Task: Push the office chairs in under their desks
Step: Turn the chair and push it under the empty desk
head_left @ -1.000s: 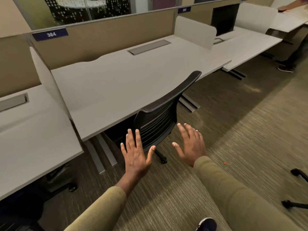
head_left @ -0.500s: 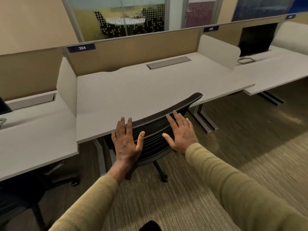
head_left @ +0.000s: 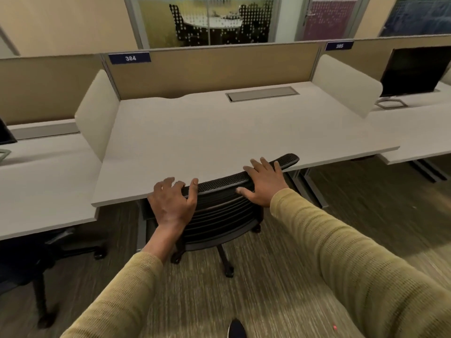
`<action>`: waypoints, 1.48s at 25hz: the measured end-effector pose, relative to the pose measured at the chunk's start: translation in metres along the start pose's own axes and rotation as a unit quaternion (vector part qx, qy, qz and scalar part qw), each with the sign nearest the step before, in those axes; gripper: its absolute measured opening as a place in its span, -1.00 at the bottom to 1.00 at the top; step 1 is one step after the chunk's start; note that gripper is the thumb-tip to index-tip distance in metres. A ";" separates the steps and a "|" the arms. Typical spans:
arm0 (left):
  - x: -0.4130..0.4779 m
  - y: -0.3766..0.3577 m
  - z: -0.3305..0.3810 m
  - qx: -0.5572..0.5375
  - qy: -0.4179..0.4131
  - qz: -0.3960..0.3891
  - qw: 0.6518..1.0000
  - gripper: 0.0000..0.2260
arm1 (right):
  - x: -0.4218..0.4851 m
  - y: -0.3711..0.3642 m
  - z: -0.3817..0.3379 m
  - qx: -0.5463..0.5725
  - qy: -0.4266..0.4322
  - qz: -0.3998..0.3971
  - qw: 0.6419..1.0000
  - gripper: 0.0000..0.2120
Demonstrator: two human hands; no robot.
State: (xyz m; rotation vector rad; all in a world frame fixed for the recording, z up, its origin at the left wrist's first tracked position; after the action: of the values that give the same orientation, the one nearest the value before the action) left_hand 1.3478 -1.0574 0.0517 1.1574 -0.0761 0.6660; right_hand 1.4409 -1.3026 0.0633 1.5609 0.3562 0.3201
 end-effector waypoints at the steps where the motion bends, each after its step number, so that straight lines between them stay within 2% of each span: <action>1: 0.001 -0.001 0.002 -0.001 0.005 0.024 1.000 -0.37 | 0.010 -0.003 0.008 -0.010 0.009 -0.023 1.000 -0.25; 7: -0.001 -0.004 0.000 0.009 -0.006 0.079 0.997 -0.49 | 0.058 0.005 0.049 -0.032 0.066 -0.103 0.992 -0.43; 11: -0.004 -0.001 0.000 0.015 0.013 0.079 0.997 -0.53 | 0.062 0.001 0.062 -0.063 0.080 -0.075 0.992 -0.49; 15: -0.018 0.003 0.005 0.023 0.005 0.058 0.998 -0.52 | 0.043 -0.008 0.065 -0.031 0.074 -0.047 0.996 -0.51; 21: -0.045 0.007 0.012 0.102 0.036 0.003 0.994 -0.54 | -0.004 -0.013 0.069 0.050 0.094 -0.014 0.994 -0.45; 30: -0.113 0.037 0.033 0.115 0.015 0.070 0.991 -0.59 | -0.097 -0.007 0.095 0.092 0.157 0.001 0.983 -0.28; 37: -0.169 0.044 0.067 0.118 0.004 0.098 0.988 -0.64 | -0.154 -0.007 0.134 0.082 0.170 0.066 0.980 -0.15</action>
State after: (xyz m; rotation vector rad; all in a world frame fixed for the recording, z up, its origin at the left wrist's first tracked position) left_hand 1.2072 -1.1803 0.0511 1.3875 -0.1074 0.8703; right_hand 1.3562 -1.4882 0.0563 1.6955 0.5560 0.6791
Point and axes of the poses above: each hand's wrist, its own x-axis towards the middle knuckle, its own y-axis out of the back of the hand, z = x × y, the point moved 5 cm from there along x, towards the middle knuckle, and after that the axes turned 5 degrees about z, right-handed, at the moved point
